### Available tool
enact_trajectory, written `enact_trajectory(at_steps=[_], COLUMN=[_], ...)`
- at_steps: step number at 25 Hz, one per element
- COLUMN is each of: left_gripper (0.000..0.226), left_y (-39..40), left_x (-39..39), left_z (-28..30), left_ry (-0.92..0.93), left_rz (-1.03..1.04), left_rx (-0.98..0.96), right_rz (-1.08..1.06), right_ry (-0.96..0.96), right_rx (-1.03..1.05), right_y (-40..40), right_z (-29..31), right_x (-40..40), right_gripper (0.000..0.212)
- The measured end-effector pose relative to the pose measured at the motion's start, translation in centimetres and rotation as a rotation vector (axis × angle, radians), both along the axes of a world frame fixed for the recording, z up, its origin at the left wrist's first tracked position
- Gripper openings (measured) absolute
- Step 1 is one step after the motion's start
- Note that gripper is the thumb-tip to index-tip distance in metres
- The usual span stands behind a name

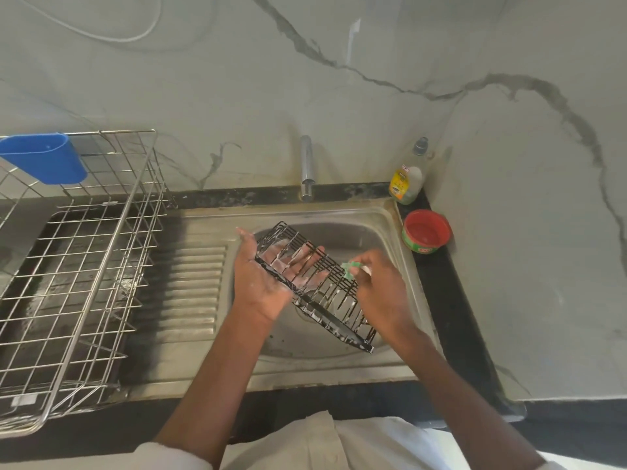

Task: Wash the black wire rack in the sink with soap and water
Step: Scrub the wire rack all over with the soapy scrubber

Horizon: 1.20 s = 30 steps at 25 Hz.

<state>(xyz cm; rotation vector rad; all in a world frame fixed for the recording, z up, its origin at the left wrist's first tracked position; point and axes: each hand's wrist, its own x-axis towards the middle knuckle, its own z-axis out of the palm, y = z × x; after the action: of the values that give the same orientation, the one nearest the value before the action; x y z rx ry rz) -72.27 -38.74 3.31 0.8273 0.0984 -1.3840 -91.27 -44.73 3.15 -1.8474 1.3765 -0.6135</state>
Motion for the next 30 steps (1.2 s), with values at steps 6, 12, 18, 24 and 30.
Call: enact_trajectory(at_steps=[6, 12, 18, 24, 30], left_gripper=[0.091, 0.084, 0.093, 0.104, 0.079], left_y=[-1.9, 0.9, 2.6, 3.0, 3.6], left_x=[-1.2, -4.4, -3.7, -3.4, -3.2], left_z=[1.8, -0.9, -0.8, -0.3, -0.4], left_ry=[-0.219, -0.534, -0.221, -0.22, -0.202], left_rz=[-0.005, -0.118, -0.001, 0.033, 0.002], left_rx=[0.02, 0.099, 0.001, -0.006, -0.019], right_rz=[-0.104, -0.283, -0.045, 0.122, 0.073], right_ry=[-0.24, -0.379, -0.087, 0.192, 0.029], right_rx=[0.281, 0.475, -0.218, -0.489, -0.32], right_y=[-0.6, 0.9, 3.9, 3.1, 3.2], right_z=[1.3, 0.1, 1.8, 3.0, 3.2], right_x=[1.0, 4.2, 4.3, 5.3, 6.7], right_gripper=[0.005, 0.008, 0.013, 0.022, 0.018])
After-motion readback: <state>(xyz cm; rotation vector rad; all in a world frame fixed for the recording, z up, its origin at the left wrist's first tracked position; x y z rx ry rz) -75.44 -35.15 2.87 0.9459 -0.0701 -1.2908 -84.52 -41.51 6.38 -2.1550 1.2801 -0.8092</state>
